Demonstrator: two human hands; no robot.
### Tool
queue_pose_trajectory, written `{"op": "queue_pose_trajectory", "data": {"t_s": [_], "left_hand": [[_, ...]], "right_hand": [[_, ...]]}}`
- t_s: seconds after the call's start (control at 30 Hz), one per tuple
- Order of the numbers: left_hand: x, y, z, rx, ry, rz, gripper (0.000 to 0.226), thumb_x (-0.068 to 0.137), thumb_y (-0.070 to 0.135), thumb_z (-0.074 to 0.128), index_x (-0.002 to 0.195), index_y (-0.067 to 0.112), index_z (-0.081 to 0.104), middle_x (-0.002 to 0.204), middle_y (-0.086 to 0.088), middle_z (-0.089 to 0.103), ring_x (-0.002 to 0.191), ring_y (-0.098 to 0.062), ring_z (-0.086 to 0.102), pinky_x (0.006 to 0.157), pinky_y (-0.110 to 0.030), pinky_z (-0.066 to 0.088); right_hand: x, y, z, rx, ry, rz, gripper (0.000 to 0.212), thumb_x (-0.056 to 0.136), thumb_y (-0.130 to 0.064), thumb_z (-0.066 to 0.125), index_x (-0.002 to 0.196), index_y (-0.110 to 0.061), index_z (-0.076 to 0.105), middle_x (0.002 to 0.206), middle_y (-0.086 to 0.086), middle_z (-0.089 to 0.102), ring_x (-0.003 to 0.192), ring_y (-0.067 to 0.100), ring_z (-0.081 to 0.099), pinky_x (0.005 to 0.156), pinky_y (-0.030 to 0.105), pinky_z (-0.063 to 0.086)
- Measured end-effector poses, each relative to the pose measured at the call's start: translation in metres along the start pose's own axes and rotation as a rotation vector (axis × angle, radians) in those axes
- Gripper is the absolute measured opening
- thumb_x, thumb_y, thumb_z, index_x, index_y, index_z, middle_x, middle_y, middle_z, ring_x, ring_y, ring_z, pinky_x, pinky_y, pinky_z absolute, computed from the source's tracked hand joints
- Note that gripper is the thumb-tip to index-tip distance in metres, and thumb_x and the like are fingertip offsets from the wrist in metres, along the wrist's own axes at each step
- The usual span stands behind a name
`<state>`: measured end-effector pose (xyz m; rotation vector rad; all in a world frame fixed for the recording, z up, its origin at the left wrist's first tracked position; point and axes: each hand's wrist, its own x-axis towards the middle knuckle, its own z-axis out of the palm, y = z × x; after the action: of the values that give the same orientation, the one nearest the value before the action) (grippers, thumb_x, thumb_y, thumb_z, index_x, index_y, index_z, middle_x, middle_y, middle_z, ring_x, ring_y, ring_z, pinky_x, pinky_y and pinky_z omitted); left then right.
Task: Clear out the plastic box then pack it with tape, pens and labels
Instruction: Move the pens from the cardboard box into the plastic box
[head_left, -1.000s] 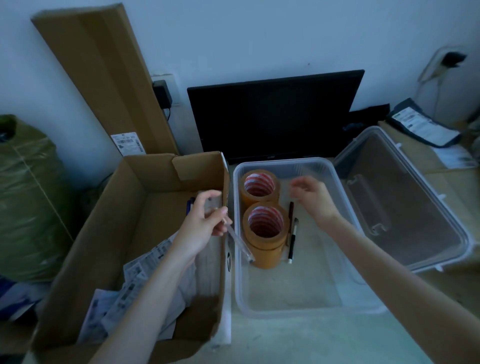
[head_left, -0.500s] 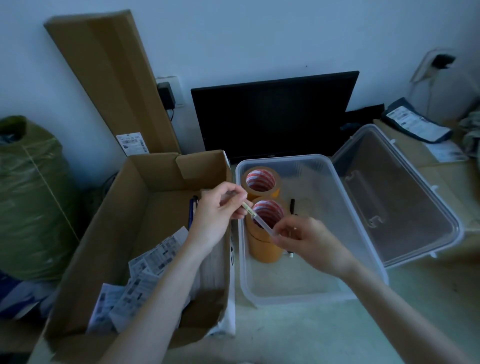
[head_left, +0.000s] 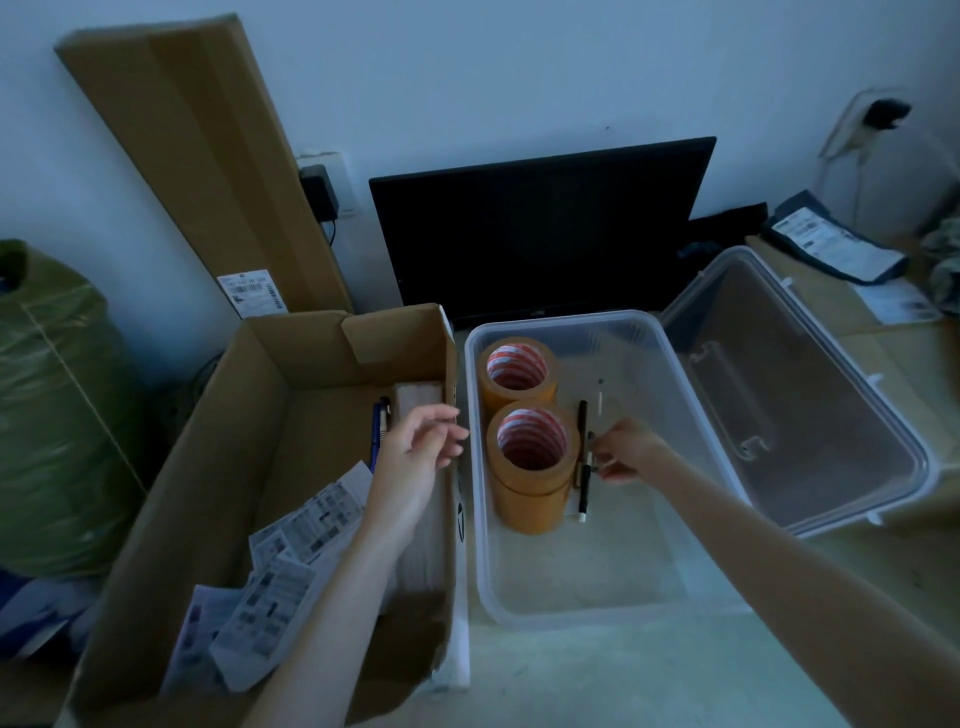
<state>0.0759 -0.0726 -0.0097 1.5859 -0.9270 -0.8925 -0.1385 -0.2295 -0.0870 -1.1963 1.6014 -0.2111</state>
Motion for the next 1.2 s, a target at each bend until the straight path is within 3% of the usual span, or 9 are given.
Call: {"op": "queue_pose_trajectory", "data": {"t_s": [0.13,0.33,0.4,0.53,0.6,0.7,0.83,1.0,1.2], "left_hand": [[0.004,-0.009,-0.005,0.007,0.031,-0.027,0.024,0.099,0.007,0.043,0.099,0.023,0.062,0.086,0.002,0.068,0.072,0.000,0.063,0.067,-0.016,0.051],[0.010,-0.018,-0.015,0.020,0.074,-0.071,0.023,0.099,0.008,0.044,0.097,0.023,0.062,0.088,0.002,0.067,0.072,-0.001,0.063,0.072,-0.020,0.052],[0.013,-0.022,-0.019,0.025,0.083,-0.086,0.023,0.099,0.008,0.044,0.099,0.022,0.062,0.089,0.000,0.067,0.074,-0.002,0.063,0.072,-0.021,0.051],[0.022,-0.032,-0.026,0.061,0.082,-0.116,0.021,0.098,0.009,0.044,0.103,0.021,0.061,0.092,-0.001,0.066,0.075,-0.002,0.062,0.067,-0.017,0.049],[0.028,-0.037,-0.030,0.077,0.092,-0.135,0.021,0.098,0.009,0.044,0.104,0.020,0.061,0.094,-0.001,0.065,0.076,-0.003,0.061,0.065,-0.016,0.049],[0.034,-0.042,-0.034,0.107,0.094,-0.146,0.021,0.098,0.009,0.044,0.104,0.020,0.061,0.094,0.000,0.064,0.079,-0.004,0.061,0.063,-0.014,0.048],[0.040,-0.050,-0.041,0.119,0.090,-0.158,0.021,0.098,0.008,0.043,0.104,0.019,0.060,0.095,-0.001,0.063,0.083,-0.009,0.060,0.069,-0.017,0.045],[0.056,-0.063,-0.054,0.210,0.155,-0.179,0.019,0.098,0.008,0.044,0.102,0.020,0.059,0.098,-0.003,0.063,0.084,-0.013,0.059,0.070,-0.021,0.047],[0.080,-0.086,-0.073,0.426,0.233,-0.241,0.021,0.098,0.015,0.046,0.117,0.017,0.055,0.108,0.002,0.057,0.081,-0.005,0.056,0.065,-0.021,0.046]], "right_hand": [[0.023,0.009,0.018,-0.045,0.032,0.118,0.012,0.090,0.000,0.059,0.081,-0.001,0.051,0.065,0.015,0.054,0.048,0.023,0.055,0.030,0.022,0.044],[0.042,0.014,0.033,-0.308,0.112,0.024,0.029,0.089,-0.016,0.064,0.065,-0.009,0.048,0.061,0.010,0.052,0.047,0.019,0.050,0.035,0.022,0.040],[0.049,0.011,0.036,-0.311,0.114,-0.019,0.030,0.090,-0.010,0.058,0.063,-0.012,0.046,0.064,0.009,0.052,0.052,0.019,0.051,0.045,0.026,0.044],[0.064,0.009,0.036,-0.324,0.058,-0.119,0.036,0.087,-0.005,0.060,0.064,-0.022,0.039,0.091,0.012,0.052,0.084,0.024,0.051,0.087,0.039,0.050],[0.069,0.013,0.037,-0.324,0.048,-0.129,0.031,0.087,-0.004,0.061,0.067,-0.022,0.043,0.094,0.013,0.052,0.087,0.025,0.050,0.092,0.043,0.050],[0.068,0.013,0.037,-0.355,0.065,-0.162,0.007,0.084,-0.004,0.063,0.088,-0.009,0.060,0.093,0.014,0.057,0.085,0.025,0.052,0.080,0.036,0.047],[0.047,-0.001,0.025,-0.238,0.145,-0.221,0.021,0.083,0.008,0.058,0.103,0.009,0.064,0.092,0.019,0.061,0.077,0.027,0.055,0.060,0.022,0.043],[-0.004,-0.033,0.000,-0.058,0.260,-0.470,0.018,0.087,-0.004,0.061,0.102,-0.007,0.069,0.091,0.006,0.067,0.087,0.019,0.061,0.076,0.027,0.044],[-0.072,-0.062,0.000,0.014,0.239,-0.810,0.016,0.086,-0.006,0.065,0.091,-0.021,0.066,0.084,-0.010,0.067,0.081,0.005,0.063,0.072,0.014,0.046]]}}
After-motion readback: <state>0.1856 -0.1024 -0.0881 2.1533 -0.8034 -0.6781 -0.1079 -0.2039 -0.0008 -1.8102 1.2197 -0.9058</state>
